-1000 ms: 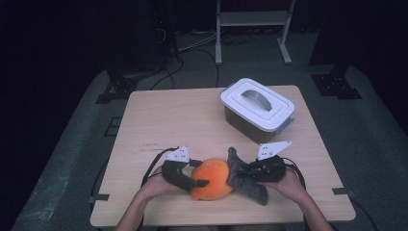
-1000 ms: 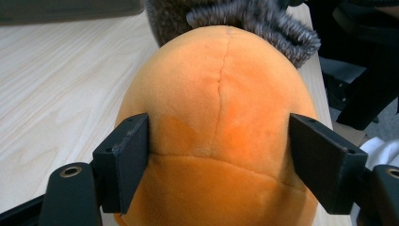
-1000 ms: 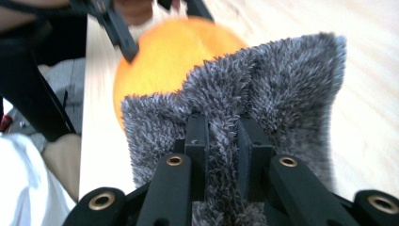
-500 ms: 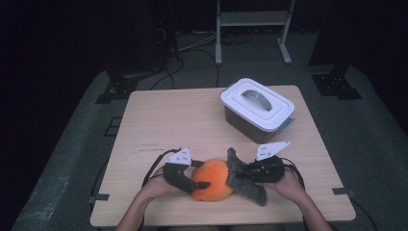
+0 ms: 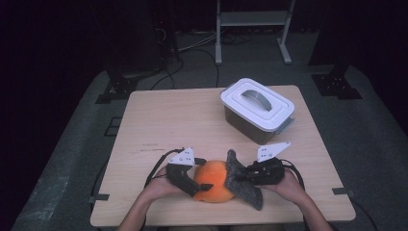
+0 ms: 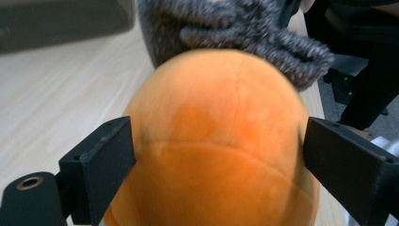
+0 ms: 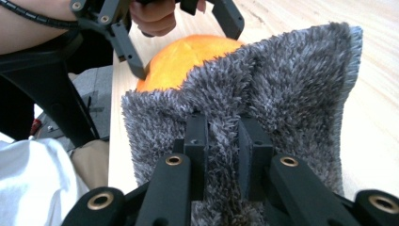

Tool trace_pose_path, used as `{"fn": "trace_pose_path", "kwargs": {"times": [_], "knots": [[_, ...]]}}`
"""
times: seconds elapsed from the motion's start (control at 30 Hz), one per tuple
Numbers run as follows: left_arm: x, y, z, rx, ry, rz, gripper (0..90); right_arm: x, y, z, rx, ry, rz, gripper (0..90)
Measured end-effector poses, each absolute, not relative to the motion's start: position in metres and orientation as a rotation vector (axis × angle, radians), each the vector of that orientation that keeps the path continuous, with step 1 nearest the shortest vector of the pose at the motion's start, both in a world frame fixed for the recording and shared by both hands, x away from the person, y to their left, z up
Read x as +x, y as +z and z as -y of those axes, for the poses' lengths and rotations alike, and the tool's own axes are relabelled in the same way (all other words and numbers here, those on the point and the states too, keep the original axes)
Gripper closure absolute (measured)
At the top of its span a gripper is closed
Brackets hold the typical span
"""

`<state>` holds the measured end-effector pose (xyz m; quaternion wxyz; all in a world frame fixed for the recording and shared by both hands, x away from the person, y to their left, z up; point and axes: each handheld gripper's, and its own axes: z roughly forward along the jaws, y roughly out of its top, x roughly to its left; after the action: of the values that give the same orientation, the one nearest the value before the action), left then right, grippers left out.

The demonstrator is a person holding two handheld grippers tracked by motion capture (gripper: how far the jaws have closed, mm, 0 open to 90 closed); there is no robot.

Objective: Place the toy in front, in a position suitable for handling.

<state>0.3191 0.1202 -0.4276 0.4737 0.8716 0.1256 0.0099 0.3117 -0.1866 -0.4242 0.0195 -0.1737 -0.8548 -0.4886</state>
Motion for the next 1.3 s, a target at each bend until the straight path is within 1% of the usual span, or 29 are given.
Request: {"fn": "trace_pose_path", "kwargs": {"times": [0.03, 0.13, 0.2, 0.33, 0.5, 0.57, 0.77, 0.87, 0.97, 1.07, 1.17, 1.2, 1.23, 1.3], "knots": [[0.319, -0.428, -0.12, 2.135, 0.021, -0.31, 10.2, 0.312, -0.424, 0.187, -0.543, -1.507, 2.665, 75.3], [0.316, -0.427, -0.119, 2.151, 0.069, -0.271, 20.7, 0.31, -0.416, 0.188, -0.541, -1.561, 2.704, 76.0], [0.31, -0.424, -0.113, 2.147, 0.118, -0.223, 22.7, 0.308, -0.406, 0.187, -0.529, -1.639, 2.689, 76.1], [0.303, -0.423, -0.101, 2.182, 0.152, -0.159, 22.0, 0.304, -0.401, 0.176, -0.479, -1.634, 2.715, 76.0], [0.306, -0.423, -0.106, 2.166, 0.124, -0.186, 20.8, 0.305, -0.408, 0.178, -0.479, -1.572, 2.724, 75.8], [0.306, -0.423, -0.106, 2.157, 0.128, -0.179, 21.9, 0.306, -0.41, 0.182, -0.495, -1.553, 2.727, 75.8], [0.302, -0.422, -0.102, 2.16, 0.156, -0.134, 23.1, 0.302, -0.396, 0.182, -0.479, -1.648, 2.712, 76.2], [0.3, -0.422, -0.1, 2.16, 0.152, -0.124, 22.6, 0.301, -0.396, 0.176, -0.462, -1.63, 2.734, 76.1], [0.303, -0.42, -0.101, 2.149, 0.116, -0.152, 17.1, 0.303, -0.404, 0.175, -0.462, -1.583, 2.728, 75.9], [0.307, -0.42, -0.102, 2.14, 0.08, -0.221, 9.1, 0.302, -0.406, 0.176, -0.435, -1.565, 2.711, 75.9], [0.31, -0.426, -0.099, 2.163, 0.029, -0.255, 4.0, 0.299, -0.406, 0.174, -0.41, -1.557, 2.708, 75.9], [0.31, -0.428, -0.097, 2.175, 0.03, -0.258, 3.7, 0.299, -0.405, 0.171, -0.4, -1.558, 2.713, 75.9], [0.309, -0.429, -0.096, 2.187, 0.05, -0.249, 4.7, 0.298, -0.405, 0.17, -0.392, -1.557, 2.72, 75.8], [0.307, -0.427, -0.098, 2.195, 0.084, -0.229, 14.0, 0.299, -0.405, 0.169, -0.389, -1.554, 2.732, 75.9]]}}
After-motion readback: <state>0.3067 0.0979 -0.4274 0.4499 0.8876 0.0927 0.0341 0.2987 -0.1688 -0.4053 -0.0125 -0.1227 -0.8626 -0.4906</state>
